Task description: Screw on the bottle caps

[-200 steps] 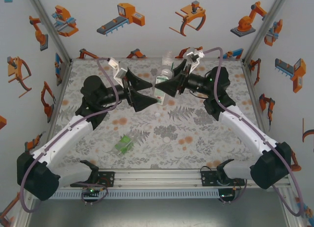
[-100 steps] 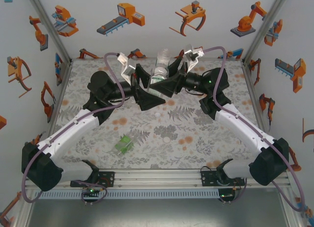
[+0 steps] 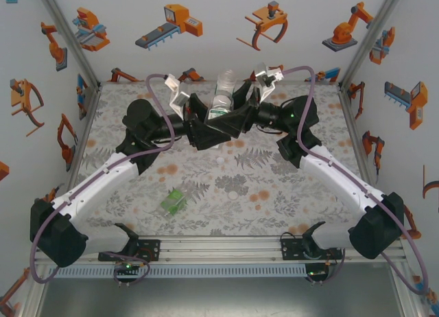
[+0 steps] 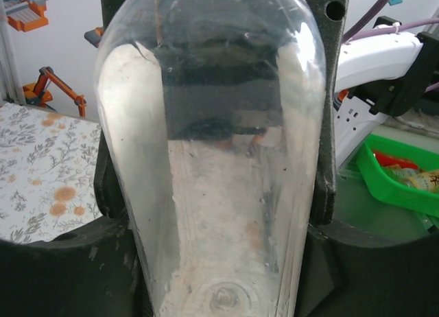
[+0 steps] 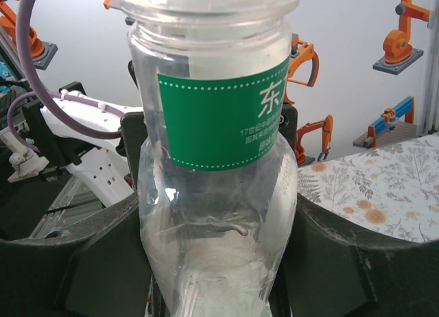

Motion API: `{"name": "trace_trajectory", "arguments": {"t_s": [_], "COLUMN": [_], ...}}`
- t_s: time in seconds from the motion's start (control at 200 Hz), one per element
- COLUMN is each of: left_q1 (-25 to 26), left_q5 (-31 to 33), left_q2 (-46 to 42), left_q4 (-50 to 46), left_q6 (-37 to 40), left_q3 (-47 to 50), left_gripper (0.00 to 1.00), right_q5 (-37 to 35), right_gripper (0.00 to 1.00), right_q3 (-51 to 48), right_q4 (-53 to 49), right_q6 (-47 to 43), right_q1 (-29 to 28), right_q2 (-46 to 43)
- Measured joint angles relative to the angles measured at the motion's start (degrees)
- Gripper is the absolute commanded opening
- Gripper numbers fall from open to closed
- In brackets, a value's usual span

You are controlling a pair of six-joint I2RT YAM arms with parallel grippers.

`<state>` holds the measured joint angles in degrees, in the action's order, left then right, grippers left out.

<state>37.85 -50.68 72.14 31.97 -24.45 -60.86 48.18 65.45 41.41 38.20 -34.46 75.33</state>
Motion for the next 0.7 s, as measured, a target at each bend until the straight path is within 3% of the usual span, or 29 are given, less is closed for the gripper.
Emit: {"name": "trace_trajectory", "arguments": {"t_s": [0.095,0.27,0.386,0.541,0.701], "left_q1": [0.0,0.0,0.0,-0.3,-0.9], "left_q5": [0.0,0.8,2.0,5.0,11.9], "left_q2": [-0.5,-1.9,-3.3,-6.4,-9.9], "left_q4": [-0.8,-4.1,-8.0,-13.2,-21.4], "left_q6": [0.4,2.3,5.1,8.6,12.9], "left_q3": [0.0,0.0,0.0,1.4,2.2], "left_gripper": [0.40,0.37,0.35,0.34,0.30], "right_q5": [0.0,0.0,-1.4,-6.1,-13.4], "right_gripper": [0.40,0.71,0.73,0.74,0.69], "right_q3": [0.0,0.0,0.1,2.6,3.8], "right_q4": [0.0,-0.7,-5.8,-21.2,-34.1], "right_q6": [0.1,-0.4,-3.6,-11.9,-17.0], "right_q1": [-0.1,-0.5,-0.4,-0.4,-0.4], "right_q2": [0.0,-0.3,-2.0,-6.6,-12.1]}}
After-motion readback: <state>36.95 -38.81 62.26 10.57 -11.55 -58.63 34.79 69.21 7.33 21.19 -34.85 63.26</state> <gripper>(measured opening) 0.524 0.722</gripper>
